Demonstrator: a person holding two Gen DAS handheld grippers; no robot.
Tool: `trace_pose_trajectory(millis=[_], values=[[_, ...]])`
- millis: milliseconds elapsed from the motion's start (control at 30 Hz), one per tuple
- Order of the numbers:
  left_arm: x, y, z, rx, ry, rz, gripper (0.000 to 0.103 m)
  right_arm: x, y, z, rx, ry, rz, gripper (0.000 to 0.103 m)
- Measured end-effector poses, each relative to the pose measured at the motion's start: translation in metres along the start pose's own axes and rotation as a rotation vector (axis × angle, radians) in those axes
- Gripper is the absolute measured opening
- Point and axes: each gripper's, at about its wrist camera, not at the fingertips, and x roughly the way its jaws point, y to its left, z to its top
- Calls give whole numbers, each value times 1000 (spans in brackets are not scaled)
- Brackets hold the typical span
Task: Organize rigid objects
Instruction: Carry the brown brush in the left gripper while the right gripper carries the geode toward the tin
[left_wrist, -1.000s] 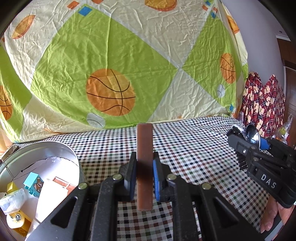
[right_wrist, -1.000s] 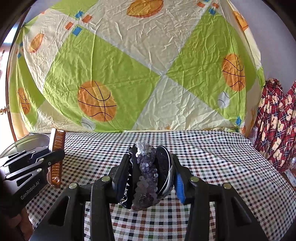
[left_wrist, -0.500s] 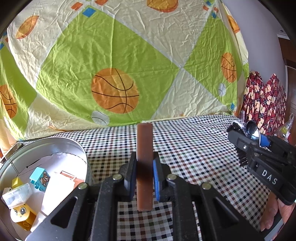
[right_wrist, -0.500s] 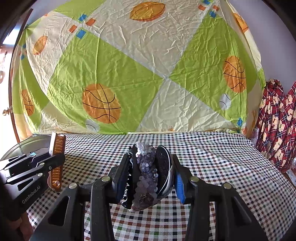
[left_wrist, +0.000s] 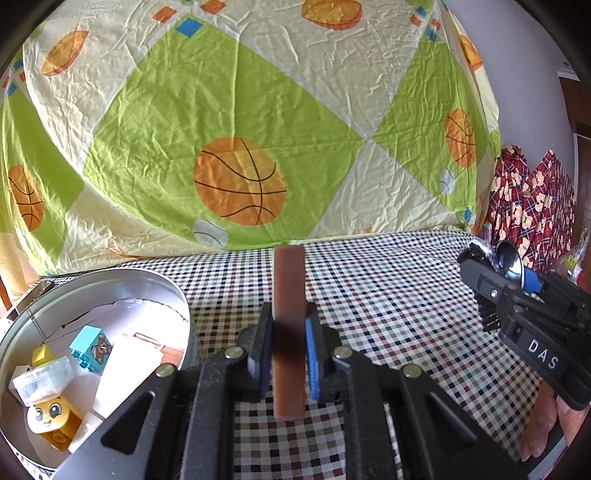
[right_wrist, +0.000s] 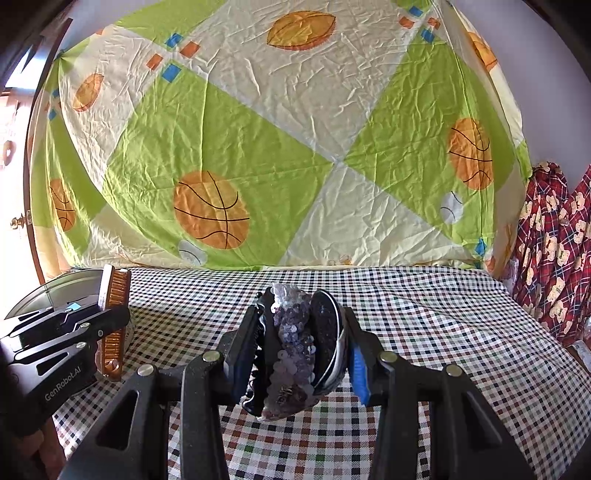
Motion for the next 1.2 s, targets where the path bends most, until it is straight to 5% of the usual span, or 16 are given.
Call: trace_pose_trajectory(millis=[367,1200], values=[[-8,16,-6,-46,33,33,13,-6,6,-1,-26,-14,23,46],[-58,38,-19,-66,-89,90,13,-25,42,-8,-66,-45,132,46]])
